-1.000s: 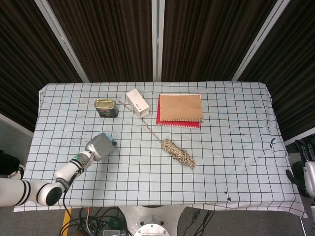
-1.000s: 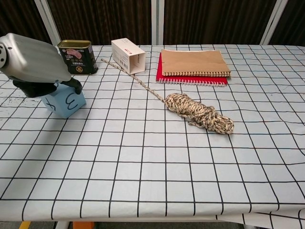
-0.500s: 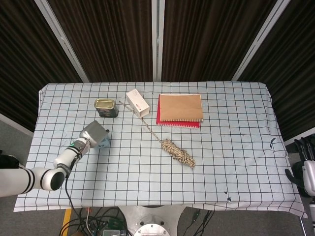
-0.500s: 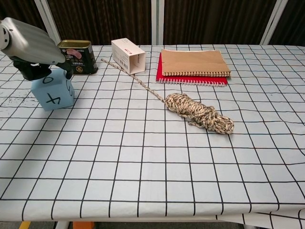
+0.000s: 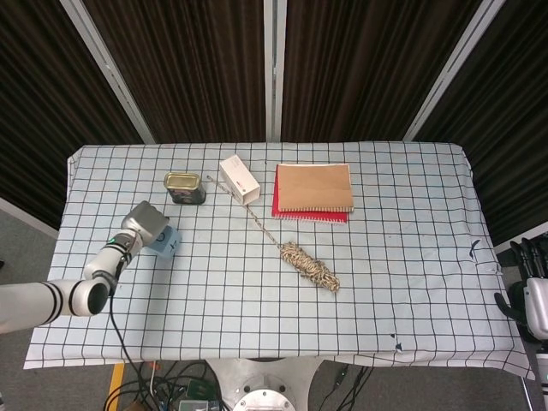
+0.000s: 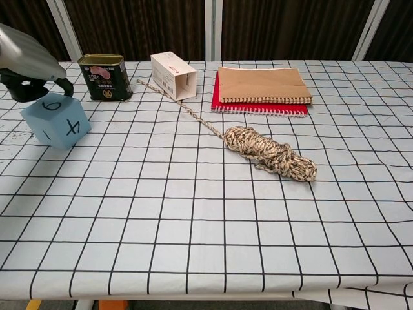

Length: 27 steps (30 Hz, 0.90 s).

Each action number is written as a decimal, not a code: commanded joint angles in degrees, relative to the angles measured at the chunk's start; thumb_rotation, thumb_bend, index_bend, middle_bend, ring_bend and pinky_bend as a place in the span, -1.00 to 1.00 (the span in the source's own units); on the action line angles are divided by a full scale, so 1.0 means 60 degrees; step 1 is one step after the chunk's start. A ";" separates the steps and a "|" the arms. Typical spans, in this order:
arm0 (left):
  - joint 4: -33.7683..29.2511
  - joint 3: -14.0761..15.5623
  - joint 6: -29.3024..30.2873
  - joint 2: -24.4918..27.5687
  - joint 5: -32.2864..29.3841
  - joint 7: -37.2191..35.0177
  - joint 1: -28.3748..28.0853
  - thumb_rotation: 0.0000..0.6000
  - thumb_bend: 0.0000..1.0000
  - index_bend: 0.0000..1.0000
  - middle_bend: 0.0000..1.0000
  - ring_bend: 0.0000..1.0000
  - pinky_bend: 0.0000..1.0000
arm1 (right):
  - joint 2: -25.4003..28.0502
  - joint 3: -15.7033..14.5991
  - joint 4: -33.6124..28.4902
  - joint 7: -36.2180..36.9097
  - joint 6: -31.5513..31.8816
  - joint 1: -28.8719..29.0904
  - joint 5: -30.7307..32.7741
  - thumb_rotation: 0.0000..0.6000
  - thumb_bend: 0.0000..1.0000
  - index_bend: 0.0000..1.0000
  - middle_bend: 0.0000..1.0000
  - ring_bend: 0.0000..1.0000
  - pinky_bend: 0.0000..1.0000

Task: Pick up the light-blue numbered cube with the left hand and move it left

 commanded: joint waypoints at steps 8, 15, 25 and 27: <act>-0.0124 0.0331 0.0055 0.0270 -0.0120 -0.0405 -0.0125 1.00 0.49 -0.41 0.78 0.90 0.88 | -0.0017 -0.0016 -0.0098 -0.0117 -0.0025 0.0044 -0.0035 1.00 -0.57 -1.00 -1.00 -1.00 -1.00; -0.0187 0.0487 0.0118 0.0318 -0.0090 -0.0597 -0.0155 1.00 0.50 -0.32 0.78 0.90 0.88 | -0.0001 -0.0024 -0.0140 -0.0145 0.0021 0.0032 -0.0056 1.00 -0.57 -1.00 -1.00 -1.00 -1.00; -0.1024 -0.0330 0.2947 0.1086 0.1919 -0.2262 0.1150 1.00 0.45 -0.61 0.72 0.86 0.87 | 0.0079 0.0028 -0.0134 0.0030 0.0125 0.0008 -0.0070 1.00 -0.57 -1.00 -1.00 -1.00 -1.00; -0.1500 -0.0592 0.4998 0.1421 0.3684 -0.3556 0.2373 1.00 0.35 -0.61 0.67 0.81 0.82 | 0.0120 0.0047 -0.0093 0.0148 0.0183 -0.0018 -0.0084 1.00 -0.57 -1.00 -1.00 -1.00 -1.00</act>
